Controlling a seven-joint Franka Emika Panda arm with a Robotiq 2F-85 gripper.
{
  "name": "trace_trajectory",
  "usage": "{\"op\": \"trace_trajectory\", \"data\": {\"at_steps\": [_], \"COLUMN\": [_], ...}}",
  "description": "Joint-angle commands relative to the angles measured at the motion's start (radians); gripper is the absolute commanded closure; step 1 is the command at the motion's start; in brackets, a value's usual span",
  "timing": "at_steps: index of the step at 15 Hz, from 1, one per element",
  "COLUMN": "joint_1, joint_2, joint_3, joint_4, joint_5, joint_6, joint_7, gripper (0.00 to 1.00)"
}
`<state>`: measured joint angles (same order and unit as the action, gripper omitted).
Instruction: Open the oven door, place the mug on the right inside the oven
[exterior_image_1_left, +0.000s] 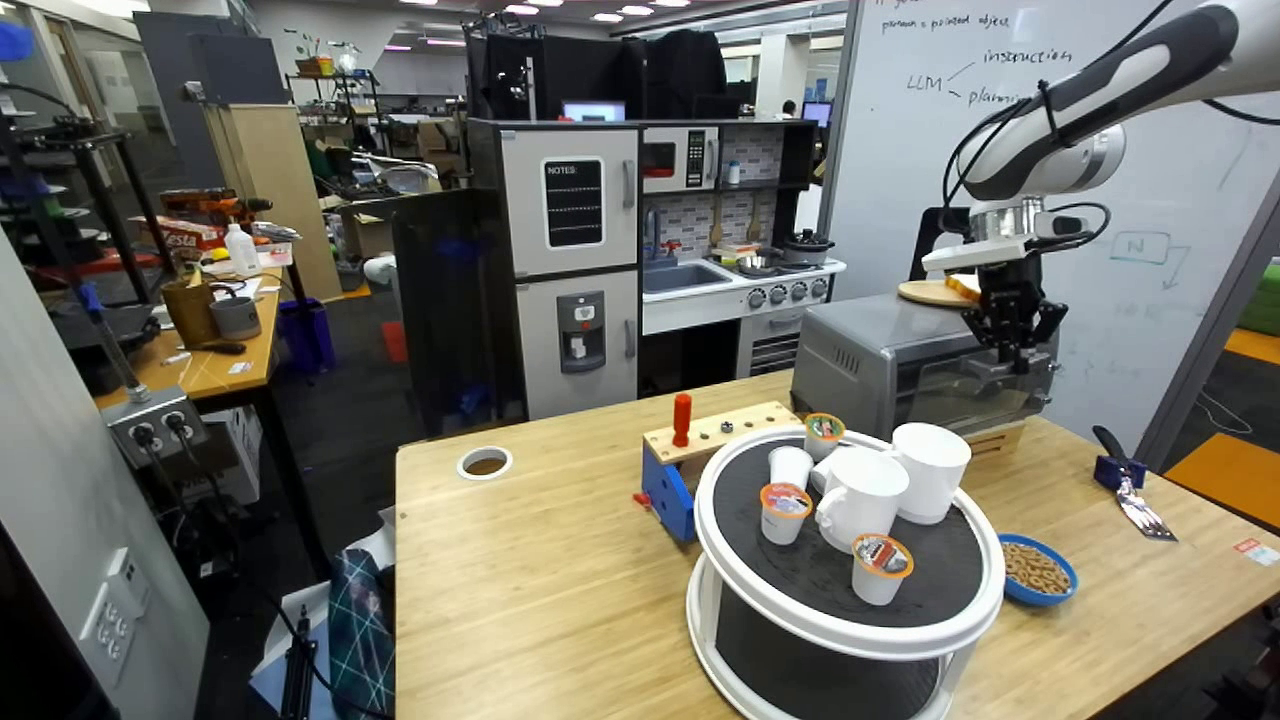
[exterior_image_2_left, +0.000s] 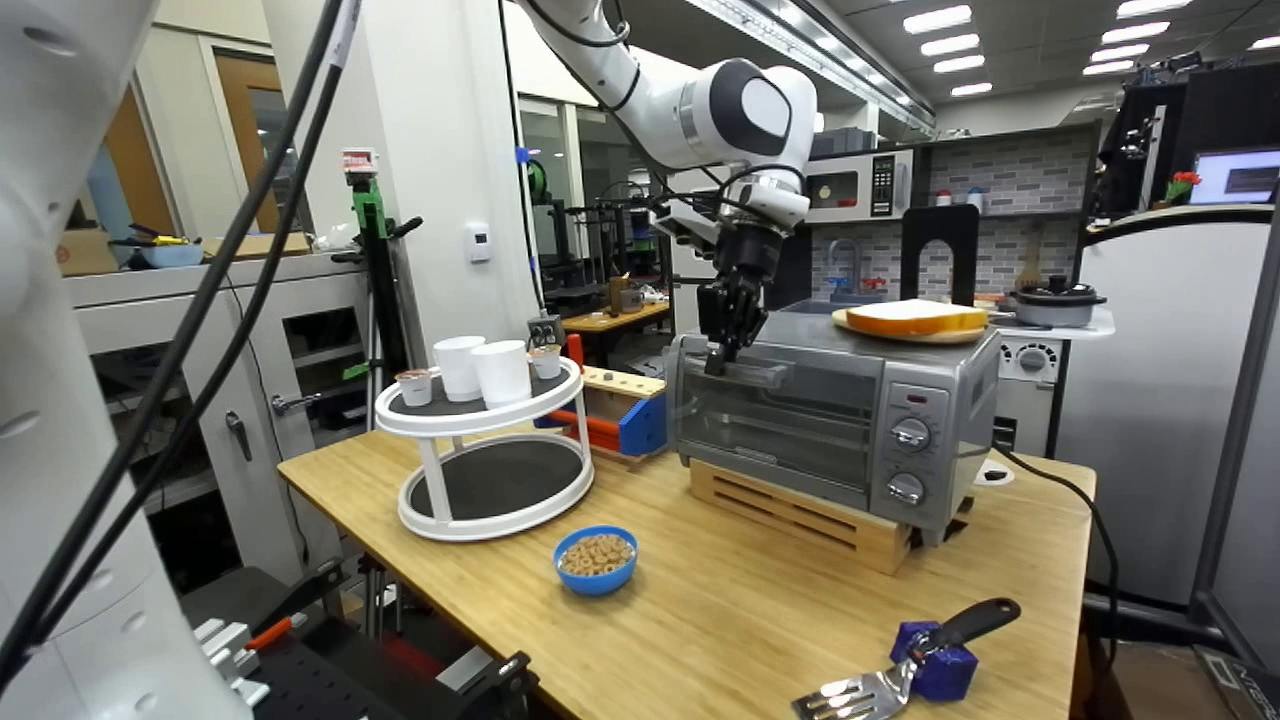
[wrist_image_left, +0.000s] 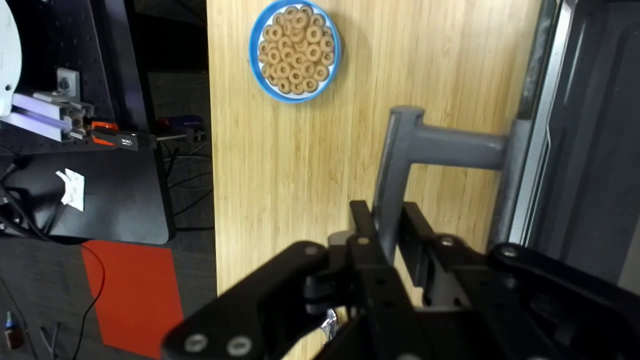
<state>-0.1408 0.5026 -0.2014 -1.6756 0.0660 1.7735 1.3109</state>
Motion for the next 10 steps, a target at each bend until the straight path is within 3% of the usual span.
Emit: {"op": "trace_trajectory", "data": {"at_steps": [1, 10], "joint_1": [0.016, 0.024], "joint_2": [-0.094, -0.185], "joint_3": [0.021, 0.022], "joint_4": [-0.145, -0.305], "joint_5": [0.027, 0.033], "joint_6": [0.051, 0.172], "joint_7": [-0.048, -0.031], "gripper": [0.95, 0.95]}}
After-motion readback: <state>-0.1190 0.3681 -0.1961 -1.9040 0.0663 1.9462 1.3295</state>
